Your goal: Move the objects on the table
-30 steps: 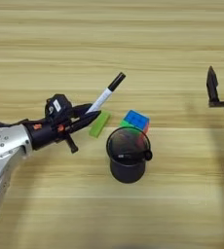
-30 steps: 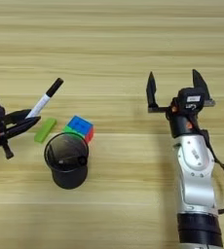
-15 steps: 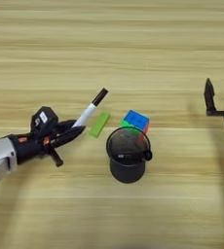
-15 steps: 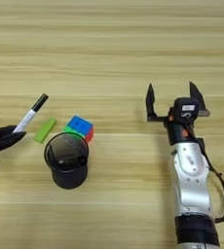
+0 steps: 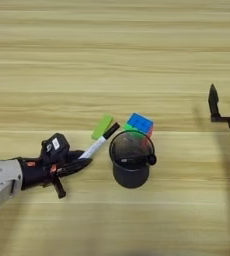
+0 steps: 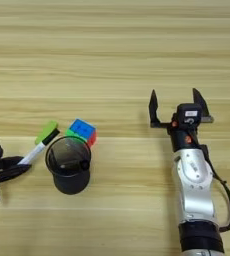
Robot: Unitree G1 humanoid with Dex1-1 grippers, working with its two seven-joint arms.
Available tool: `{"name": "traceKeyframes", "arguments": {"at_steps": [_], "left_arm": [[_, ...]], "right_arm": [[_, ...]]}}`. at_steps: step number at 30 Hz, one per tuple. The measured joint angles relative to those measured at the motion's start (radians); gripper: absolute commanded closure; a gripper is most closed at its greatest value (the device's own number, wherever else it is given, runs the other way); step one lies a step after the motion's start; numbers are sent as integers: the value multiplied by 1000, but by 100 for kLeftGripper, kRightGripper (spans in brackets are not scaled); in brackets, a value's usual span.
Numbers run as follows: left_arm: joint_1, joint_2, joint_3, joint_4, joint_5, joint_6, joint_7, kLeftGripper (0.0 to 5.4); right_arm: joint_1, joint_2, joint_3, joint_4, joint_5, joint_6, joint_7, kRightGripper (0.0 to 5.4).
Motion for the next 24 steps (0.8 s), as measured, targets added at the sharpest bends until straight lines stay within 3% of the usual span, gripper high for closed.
{"name": "traceKeyframes", "arguments": {"at_steps": [7, 14, 24], "left_arm": [[27, 24, -24, -1, 37, -20, -11, 471], [47, 63, -80, 1, 121, -96, -26, 471], [35, 66, -106, 22, 157, -132, -25, 471]], "right_arm": [[0, 2, 8, 0, 0, 0, 0, 0], [0, 3, 10, 0, 5, 0, 3, 0], [0, 7, 19, -1, 15, 0, 7, 0]]}}
